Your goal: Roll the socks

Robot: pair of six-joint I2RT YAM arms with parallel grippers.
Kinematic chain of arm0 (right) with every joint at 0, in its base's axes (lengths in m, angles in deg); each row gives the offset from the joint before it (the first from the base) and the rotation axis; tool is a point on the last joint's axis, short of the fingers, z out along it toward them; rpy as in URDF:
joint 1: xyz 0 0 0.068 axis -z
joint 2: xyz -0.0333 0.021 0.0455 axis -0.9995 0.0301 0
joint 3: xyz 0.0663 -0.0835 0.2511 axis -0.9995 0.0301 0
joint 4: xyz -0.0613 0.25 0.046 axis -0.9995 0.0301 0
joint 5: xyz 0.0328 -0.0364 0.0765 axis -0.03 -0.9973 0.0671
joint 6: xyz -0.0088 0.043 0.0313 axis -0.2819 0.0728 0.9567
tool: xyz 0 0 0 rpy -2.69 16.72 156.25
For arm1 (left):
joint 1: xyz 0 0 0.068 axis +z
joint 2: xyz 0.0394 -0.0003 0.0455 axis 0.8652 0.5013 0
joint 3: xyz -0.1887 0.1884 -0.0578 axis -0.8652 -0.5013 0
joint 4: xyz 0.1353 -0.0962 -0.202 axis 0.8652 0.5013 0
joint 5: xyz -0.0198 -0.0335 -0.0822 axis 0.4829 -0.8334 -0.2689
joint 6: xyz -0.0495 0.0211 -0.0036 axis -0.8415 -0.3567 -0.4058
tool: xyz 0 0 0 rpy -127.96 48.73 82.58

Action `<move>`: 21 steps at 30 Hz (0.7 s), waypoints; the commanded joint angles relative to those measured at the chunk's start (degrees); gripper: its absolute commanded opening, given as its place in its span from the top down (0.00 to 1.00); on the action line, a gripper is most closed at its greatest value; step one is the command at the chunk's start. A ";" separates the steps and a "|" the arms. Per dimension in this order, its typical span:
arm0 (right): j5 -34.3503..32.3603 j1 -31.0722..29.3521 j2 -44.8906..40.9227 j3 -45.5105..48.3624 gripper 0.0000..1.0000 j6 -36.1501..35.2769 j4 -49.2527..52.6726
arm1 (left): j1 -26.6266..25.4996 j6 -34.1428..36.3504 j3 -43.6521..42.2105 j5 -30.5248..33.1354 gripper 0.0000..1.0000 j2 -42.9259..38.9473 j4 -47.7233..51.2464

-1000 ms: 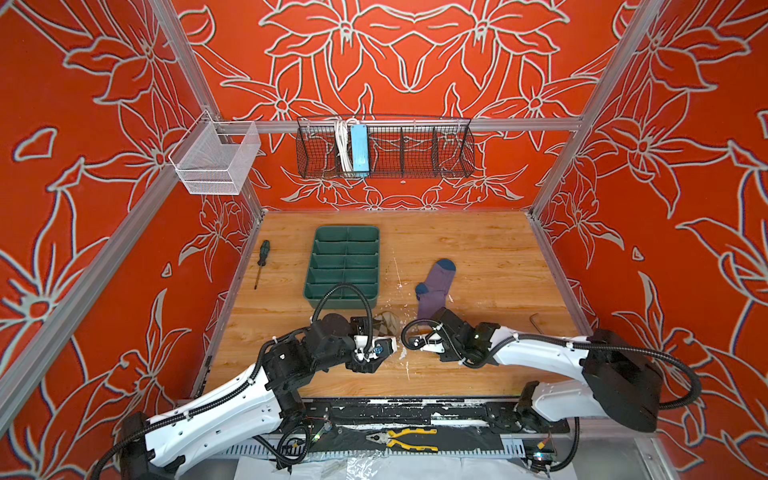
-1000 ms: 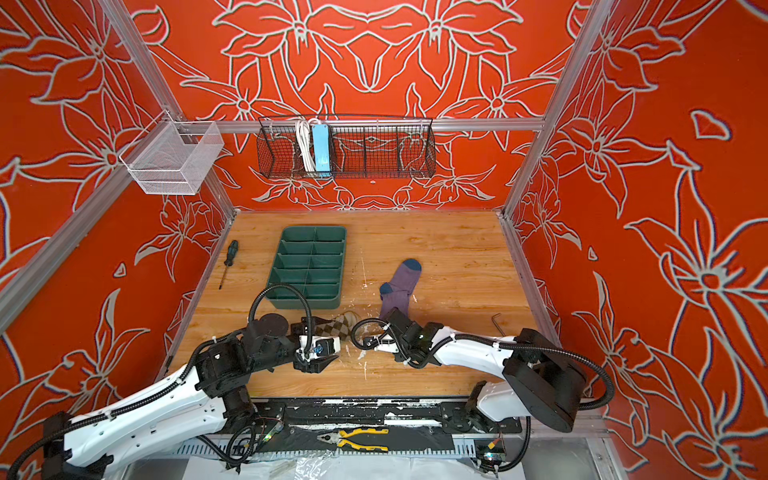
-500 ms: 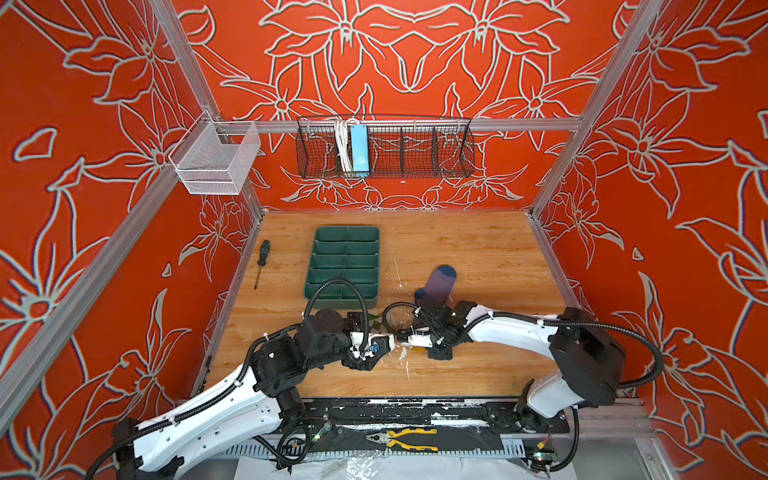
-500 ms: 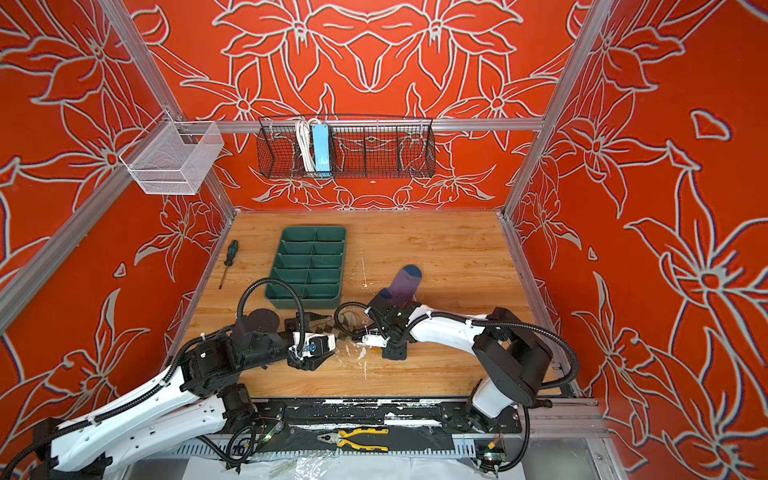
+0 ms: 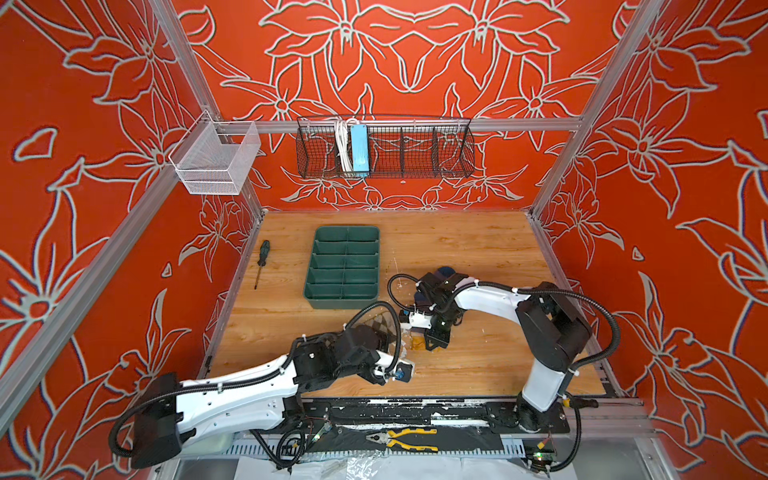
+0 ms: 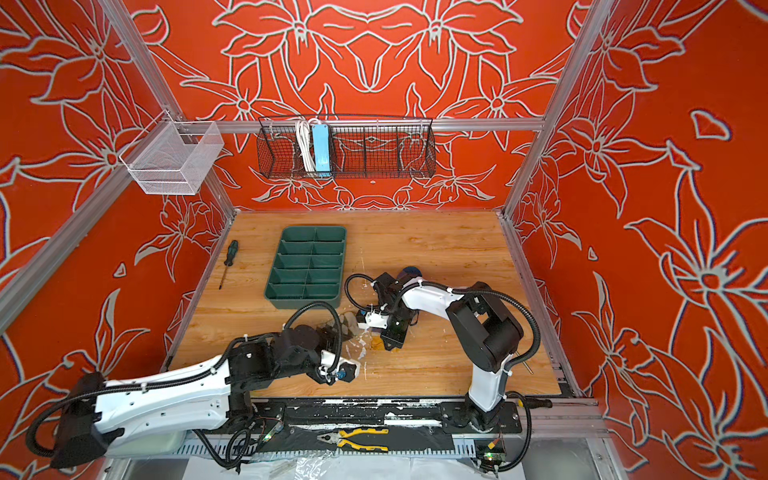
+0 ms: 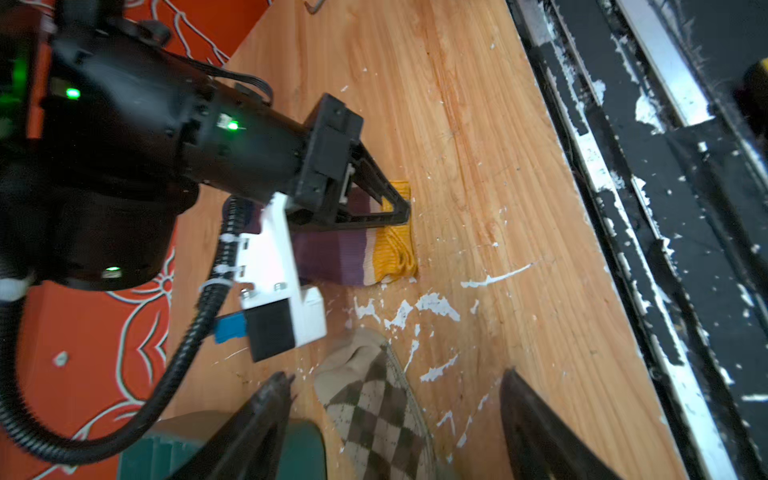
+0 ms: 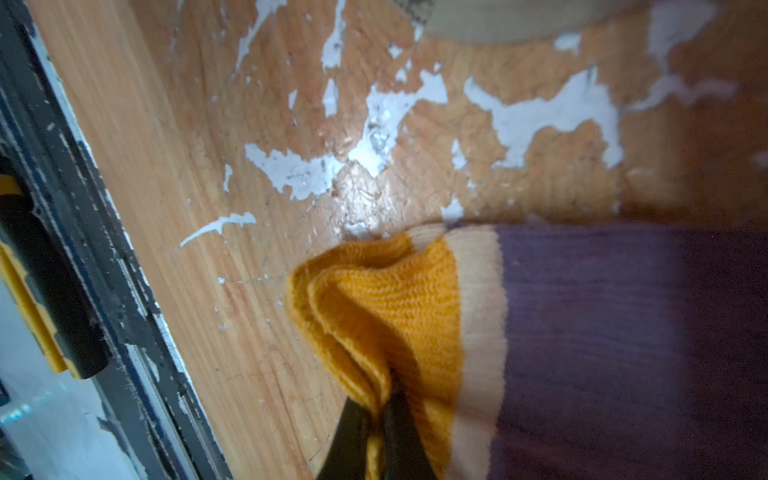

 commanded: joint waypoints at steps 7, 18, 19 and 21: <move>1.57 3.22 3.80 -0.42 1.00 -1.01 2.42 | -1.13 -0.67 -0.08 3.82 0.34 18.86 -22.16; 1.81 3.83 3.71 -0.32 1.00 -0.82 1.81 | -1.01 -2.71 5.01 10.25 0.44 35.87 -28.64; 1.81 3.81 3.73 -0.32 1.00 -0.81 1.83 | -1.03 -3.19 5.20 10.62 0.46 36.88 -29.36; 1.75 3.86 3.66 -0.41 1.00 -0.83 1.89 | -1.03 -3.59 5.39 11.00 0.51 38.33 -29.99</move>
